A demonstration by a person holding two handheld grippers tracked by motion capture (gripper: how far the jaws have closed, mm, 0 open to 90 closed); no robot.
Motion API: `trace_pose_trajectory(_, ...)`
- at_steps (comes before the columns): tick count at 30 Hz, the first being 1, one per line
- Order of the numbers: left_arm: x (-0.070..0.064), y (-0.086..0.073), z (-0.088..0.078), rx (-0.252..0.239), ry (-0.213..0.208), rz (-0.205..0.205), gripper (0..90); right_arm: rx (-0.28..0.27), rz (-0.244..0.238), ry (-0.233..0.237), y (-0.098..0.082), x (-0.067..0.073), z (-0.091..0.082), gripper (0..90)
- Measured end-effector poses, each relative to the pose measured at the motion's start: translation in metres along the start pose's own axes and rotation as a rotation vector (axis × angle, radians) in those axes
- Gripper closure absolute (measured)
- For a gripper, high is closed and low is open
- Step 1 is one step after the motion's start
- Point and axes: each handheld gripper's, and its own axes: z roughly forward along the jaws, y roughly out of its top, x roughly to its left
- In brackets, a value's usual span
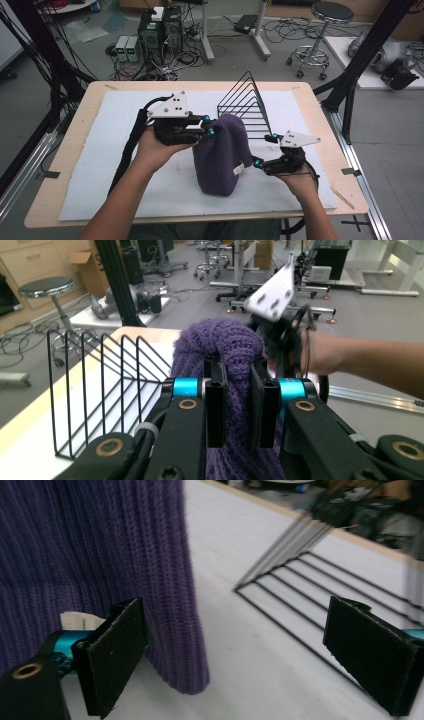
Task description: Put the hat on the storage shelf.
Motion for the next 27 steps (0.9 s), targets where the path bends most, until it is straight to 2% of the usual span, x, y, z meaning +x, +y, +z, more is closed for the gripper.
trace_pose_trajectory(1, -0.001, 0.001, -0.001, -0.002, 0.002, 0.004, 80.1, 0.008, -0.004, 0.019, -0.001, 0.003, 0.006, 9.6)
trace_pose_trajectory(2, -0.001, 0.002, -0.002, -0.006, -0.001, 0.006, 80.1, 0.029, -0.006, 0.062, -0.004, 0.009, 0.019, 9.6)
trace_pose_trajectory(3, -0.002, 0.002, -0.003, -0.007, -0.001, 0.01, 80.1, 0.029, -0.006, 0.062, -0.004, 0.009, 0.019, 9.6)
trace_pose_trajectory(4, -0.002, 0.001, -0.004, -0.007, -0.001, 0.011, 80.1, 0.065, -0.015, 0.081, -0.007, 0.012, 0.028, 16.3)
trace_pose_trajectory(5, -0.002, 0.001, -0.004, -0.007, -0.001, 0.011, 80.1, 0.065, -0.015, 0.081, -0.007, 0.012, 0.028, 16.3)
trace_pose_trajectory(8, 0.0, 0.0, -0.007, 0.006, 0.005, 0.027, 80.1, 0.075, -0.06, 0.147, -0.008, 0.016, 0.034, 43.7)
trace_pose_trajectory(9, 0.0, -0.001, -0.008, 0.011, 0.008, 0.029, 80.1, 0.065, -0.089, 0.151, -0.006, 0.017, 0.032, 54.5)
trace_pose_trajectory(14, 0.006, -0.004, -0.014, 0.022, 0.027, 0.031, 80.1, 0.003, -0.09, 0.159, -0.002, 0.011, 0.016, 72.1)
trace_pose_trajectory(15, 0.009, -0.005, -0.017, 0.006, 0.028, 0.019, 80.0, -0.007, -0.096, 0.161, -0.002, 0.01, 0.013, 77.2)
trace_pose_trajectory(17, 0.01, -0.005, -0.02, 0.001, 0.032, 0.02, 80.0, -0.031, -0.087, 0.178, -0.001, 0.008, 0.009, 80.3)
trace_pose_trajectory(20, 0.011, -0.005, -0.021, 0.008, 0.034, 0.025, 80.0, -0.019, -0.105, 0.176, 0.001, 0.007, 0.008, 81.7)
trace_pose_trajectory(27, 0.02, -0.01, -0.029, 0.005, 0.052, 0.01, 80.0, -0.037, -0.113, 0.134, 0.015, 0.0, -0.011, 81.6)
